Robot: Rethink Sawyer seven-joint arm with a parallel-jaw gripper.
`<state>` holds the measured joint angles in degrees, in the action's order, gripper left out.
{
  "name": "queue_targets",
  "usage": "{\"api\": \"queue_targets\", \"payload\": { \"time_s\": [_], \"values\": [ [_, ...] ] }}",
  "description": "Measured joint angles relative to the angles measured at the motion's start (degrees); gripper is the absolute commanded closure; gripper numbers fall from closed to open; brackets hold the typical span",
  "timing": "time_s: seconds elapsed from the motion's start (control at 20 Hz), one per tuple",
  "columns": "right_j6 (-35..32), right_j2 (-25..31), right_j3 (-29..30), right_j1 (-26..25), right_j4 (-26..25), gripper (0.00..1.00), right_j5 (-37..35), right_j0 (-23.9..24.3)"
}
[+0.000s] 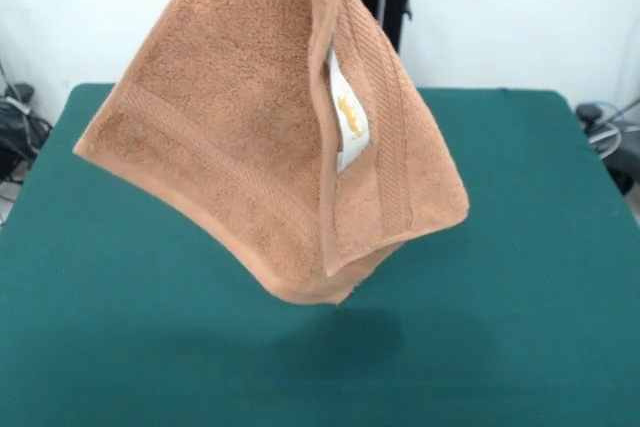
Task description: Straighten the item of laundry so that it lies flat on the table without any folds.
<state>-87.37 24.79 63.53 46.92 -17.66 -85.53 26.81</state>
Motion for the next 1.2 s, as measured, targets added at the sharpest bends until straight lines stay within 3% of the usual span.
{"api": "queue_targets", "payload": {
  "time_s": [1.2],
  "values": [
    [0.0, 0.0, -3.1, -0.2, -0.5, 1.0, -2.0, -0.1]
  ]
}}
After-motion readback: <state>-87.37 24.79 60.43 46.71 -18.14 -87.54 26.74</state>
